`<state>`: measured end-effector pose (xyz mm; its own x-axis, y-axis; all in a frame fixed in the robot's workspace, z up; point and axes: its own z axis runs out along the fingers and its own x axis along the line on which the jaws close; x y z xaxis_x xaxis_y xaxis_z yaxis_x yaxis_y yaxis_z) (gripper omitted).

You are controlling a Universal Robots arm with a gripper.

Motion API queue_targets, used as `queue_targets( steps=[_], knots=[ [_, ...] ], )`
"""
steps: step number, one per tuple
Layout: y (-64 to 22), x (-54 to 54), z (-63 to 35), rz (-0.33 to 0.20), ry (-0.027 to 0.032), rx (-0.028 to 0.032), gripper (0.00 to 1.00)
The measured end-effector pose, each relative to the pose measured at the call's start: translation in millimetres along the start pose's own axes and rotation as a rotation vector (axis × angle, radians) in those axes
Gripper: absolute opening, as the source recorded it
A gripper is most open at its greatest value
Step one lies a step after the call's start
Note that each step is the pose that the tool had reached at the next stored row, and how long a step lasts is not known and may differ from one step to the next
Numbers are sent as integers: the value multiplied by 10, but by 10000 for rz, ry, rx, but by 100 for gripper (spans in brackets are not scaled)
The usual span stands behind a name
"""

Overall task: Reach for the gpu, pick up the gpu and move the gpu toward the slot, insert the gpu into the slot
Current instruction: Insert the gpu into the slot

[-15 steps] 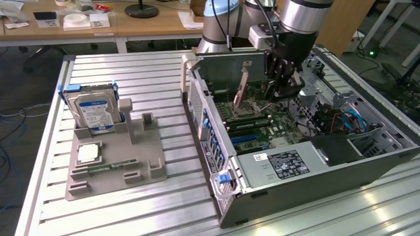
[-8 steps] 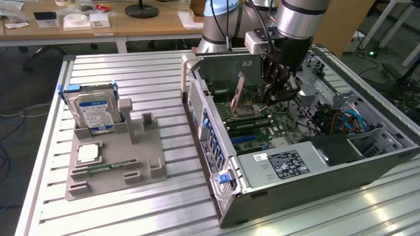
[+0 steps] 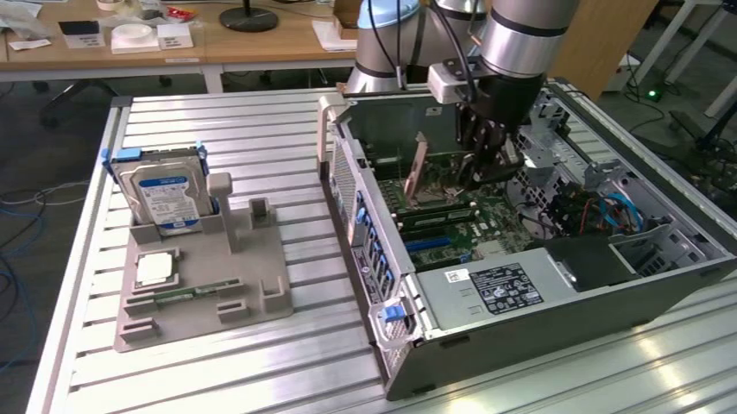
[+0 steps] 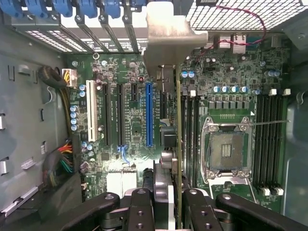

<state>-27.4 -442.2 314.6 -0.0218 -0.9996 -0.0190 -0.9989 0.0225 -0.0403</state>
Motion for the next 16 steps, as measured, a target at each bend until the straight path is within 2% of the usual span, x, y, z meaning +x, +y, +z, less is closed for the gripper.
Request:
queue_targets(
  steps=[6, 10, 12, 16],
  knots=[
    [4, 9, 83, -2, -1, 0, 28],
    [6, 10, 112, 2, 4, -25, 28],
    [8, 9, 117, 1, 30, -28, 28],
    [26, 11, 123, 2, 40, -34, 28]
  ],
)
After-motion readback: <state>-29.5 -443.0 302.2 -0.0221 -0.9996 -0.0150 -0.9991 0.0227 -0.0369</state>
